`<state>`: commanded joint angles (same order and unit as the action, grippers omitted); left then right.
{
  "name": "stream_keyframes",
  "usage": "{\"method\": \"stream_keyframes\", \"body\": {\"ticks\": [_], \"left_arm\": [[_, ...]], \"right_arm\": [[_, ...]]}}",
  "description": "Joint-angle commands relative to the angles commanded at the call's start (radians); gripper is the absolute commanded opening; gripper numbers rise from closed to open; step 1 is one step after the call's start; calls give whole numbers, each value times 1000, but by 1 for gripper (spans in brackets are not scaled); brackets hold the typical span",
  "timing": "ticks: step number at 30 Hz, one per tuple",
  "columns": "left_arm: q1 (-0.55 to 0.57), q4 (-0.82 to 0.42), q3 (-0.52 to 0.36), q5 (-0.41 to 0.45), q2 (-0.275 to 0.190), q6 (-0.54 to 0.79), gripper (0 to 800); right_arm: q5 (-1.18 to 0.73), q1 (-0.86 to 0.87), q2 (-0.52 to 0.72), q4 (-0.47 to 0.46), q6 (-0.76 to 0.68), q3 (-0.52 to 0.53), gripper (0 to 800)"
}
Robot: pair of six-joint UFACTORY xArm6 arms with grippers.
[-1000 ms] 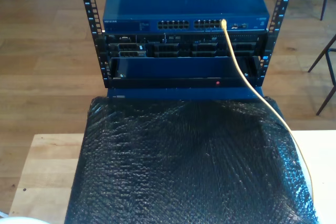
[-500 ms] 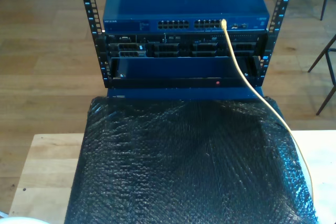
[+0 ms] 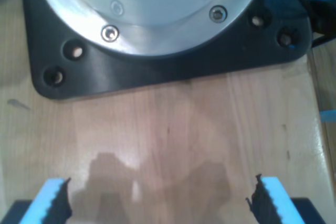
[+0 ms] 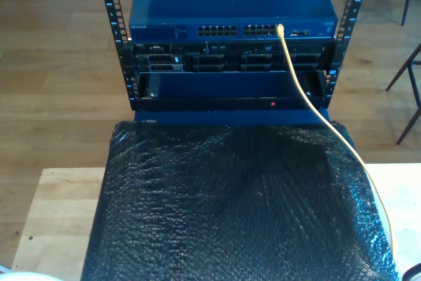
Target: Grab the cable and plug it in
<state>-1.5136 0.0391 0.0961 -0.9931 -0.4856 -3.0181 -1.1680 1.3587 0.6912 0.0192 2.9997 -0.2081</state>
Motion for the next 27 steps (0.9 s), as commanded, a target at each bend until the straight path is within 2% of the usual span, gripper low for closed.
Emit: {"method": "stream_keyframes", "body": {"ticks": [14, 21, 27], "left_arm": [[0, 0, 2, 0, 0, 2, 800], [0, 0, 2, 0, 0, 2, 800], [0, 0, 2, 0, 0, 0, 800]], "right_arm": [[264, 18, -3, -8, 43, 173, 796], [334, 38, -8, -8, 54, 218, 796], [344, 94, -2, 0, 130, 226, 798]]}}
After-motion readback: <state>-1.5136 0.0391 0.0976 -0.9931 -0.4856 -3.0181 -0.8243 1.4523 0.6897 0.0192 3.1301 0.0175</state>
